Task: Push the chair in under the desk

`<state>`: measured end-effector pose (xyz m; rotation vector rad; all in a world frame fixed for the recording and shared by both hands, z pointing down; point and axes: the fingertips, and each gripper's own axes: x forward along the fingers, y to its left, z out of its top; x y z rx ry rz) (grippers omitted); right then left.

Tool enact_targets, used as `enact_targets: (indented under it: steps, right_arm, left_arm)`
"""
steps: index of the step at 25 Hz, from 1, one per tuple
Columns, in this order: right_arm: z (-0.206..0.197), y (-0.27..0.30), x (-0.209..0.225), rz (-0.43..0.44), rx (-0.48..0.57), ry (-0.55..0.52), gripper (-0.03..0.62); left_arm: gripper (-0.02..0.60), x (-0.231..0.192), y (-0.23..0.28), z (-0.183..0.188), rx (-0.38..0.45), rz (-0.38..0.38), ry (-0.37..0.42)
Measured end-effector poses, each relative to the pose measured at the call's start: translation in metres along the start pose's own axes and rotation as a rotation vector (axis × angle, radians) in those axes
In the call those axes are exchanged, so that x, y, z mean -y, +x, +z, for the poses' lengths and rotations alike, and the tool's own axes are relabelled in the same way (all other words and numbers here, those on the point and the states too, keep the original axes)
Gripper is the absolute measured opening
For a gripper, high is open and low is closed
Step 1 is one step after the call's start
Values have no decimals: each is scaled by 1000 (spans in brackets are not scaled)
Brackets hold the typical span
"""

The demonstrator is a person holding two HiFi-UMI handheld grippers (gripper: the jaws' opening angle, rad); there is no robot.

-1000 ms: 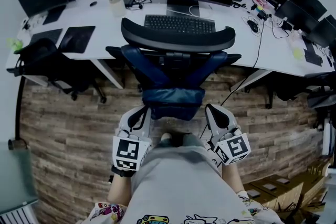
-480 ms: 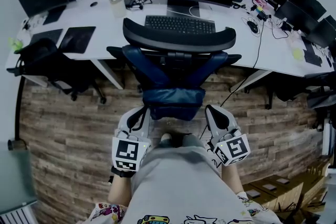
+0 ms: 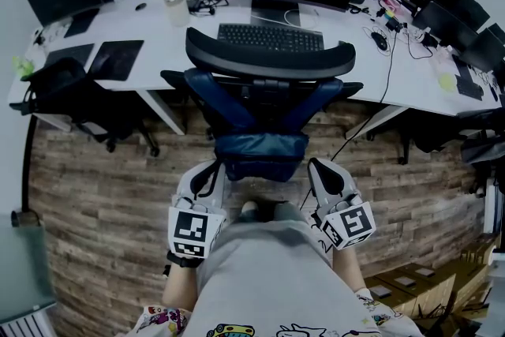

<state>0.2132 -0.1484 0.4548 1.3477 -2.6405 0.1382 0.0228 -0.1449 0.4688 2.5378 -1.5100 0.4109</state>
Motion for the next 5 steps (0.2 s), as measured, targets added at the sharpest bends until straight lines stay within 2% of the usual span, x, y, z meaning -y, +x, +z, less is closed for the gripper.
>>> enact_targets:
  steps: [5]
  right_arm:
    - [0,2,0,-1,1,-1,1]
  left_arm:
    - [11,-2,0,-1,2,0,-1]
